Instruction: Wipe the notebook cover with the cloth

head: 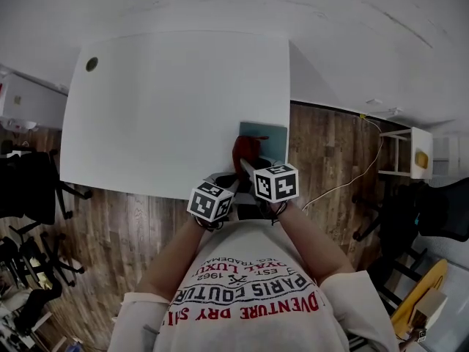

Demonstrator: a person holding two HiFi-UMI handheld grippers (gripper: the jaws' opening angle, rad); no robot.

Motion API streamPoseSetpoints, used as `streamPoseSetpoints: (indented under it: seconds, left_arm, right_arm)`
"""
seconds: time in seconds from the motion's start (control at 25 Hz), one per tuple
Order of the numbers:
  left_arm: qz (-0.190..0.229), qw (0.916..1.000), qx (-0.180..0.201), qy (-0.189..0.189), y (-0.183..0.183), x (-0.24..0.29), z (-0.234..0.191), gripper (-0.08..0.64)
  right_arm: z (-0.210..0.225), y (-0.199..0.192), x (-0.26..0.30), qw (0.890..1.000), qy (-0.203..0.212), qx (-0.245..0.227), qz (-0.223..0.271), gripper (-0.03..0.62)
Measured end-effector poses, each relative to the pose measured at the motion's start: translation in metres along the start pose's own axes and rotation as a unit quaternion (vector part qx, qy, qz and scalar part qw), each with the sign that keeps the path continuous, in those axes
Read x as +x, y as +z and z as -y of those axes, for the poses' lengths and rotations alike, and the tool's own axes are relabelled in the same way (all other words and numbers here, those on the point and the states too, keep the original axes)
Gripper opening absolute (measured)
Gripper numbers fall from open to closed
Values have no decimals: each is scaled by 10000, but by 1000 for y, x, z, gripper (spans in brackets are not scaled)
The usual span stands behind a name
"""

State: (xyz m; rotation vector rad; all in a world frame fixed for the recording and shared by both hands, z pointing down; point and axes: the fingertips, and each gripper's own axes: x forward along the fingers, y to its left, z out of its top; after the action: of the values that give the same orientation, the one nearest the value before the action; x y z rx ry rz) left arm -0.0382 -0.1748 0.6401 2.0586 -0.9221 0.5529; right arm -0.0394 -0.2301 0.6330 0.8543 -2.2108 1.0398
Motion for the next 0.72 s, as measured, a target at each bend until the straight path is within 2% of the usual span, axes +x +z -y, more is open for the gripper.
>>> streamPoseSetpoints:
  seconds: [0.4, 0.72]
  left_arm:
    - [-110, 9994, -230, -243, 0, 0, 0, 9]
    - [-92, 9995, -201, -211, -1, -2, 0, 9]
  right_arm:
    - [44, -9, -31, 9984, -366, 400, 162, 83]
    - [68, -16, -54, 9957, -636, 602, 318, 84]
